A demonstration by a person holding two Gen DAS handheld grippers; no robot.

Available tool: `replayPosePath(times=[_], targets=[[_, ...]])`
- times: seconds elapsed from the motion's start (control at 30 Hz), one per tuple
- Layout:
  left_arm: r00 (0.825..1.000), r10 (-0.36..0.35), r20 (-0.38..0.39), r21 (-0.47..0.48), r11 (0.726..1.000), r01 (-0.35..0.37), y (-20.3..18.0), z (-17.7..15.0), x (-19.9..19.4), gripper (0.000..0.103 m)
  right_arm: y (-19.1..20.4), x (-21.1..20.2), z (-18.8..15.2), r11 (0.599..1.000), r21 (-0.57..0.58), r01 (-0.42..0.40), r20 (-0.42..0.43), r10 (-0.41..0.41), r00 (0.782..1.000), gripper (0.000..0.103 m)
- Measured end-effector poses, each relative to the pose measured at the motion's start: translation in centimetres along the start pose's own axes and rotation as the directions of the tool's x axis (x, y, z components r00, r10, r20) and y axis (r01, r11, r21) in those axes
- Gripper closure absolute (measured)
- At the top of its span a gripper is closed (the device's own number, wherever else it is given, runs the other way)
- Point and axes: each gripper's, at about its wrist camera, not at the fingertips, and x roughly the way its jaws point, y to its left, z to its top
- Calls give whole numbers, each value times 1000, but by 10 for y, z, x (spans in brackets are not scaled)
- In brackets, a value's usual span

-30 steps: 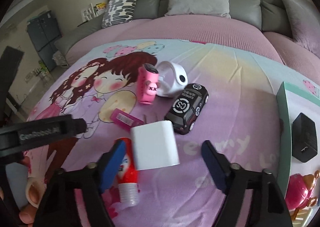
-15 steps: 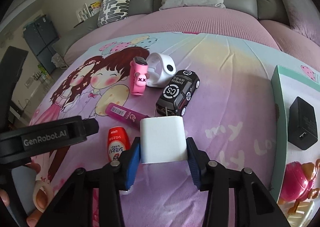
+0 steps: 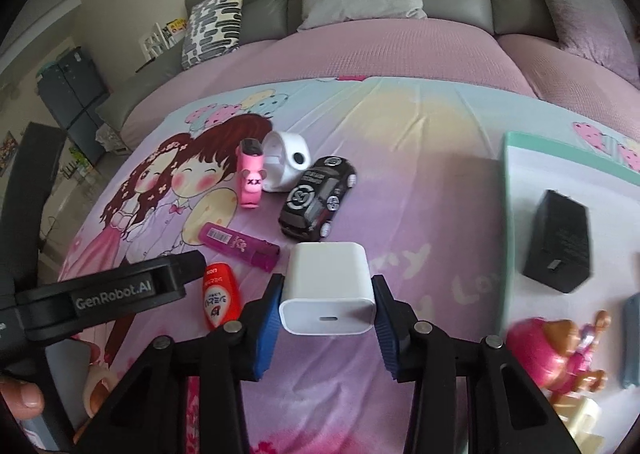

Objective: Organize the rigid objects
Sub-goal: 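Grasp the red-and-white tube with the left tool while the right tool holds the white cube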

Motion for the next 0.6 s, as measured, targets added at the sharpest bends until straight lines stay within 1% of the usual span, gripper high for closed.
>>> replayPosePath(times=[0.13,0.27,0.33,0.4,0.47,0.53,0.6], targets=[[1000,-9,-4,25,1000,9,-8,0,0,2,-8,-23,8,1000,9,29,65,-29,997,58],[1000,20,-14,64,998,-19,-17,-3,3,3,-19,-29,11,998,28,65,76,-67,995,58],[1000,18,-19,84,996,-16,-21,-5,5,5,-24,-30,11,997,43,65,74,-68,995,58],[999,13,-34,112,994,-9,-28,-7,8,11,-26,-30,11,997,54,60,76,-64,995,58],[999,-2,-52,135,991,9,-33,-9,10,20,-27,-31,12,997,53,61,79,-65,995,58],[998,9,-60,173,985,2,-41,-12,12,23,-27,-32,11,997,55,60,81,-64,995,58],[997,37,-66,223,975,-21,-48,-16,13,28,-28,-32,11,997,57,58,81,-63,995,58]])
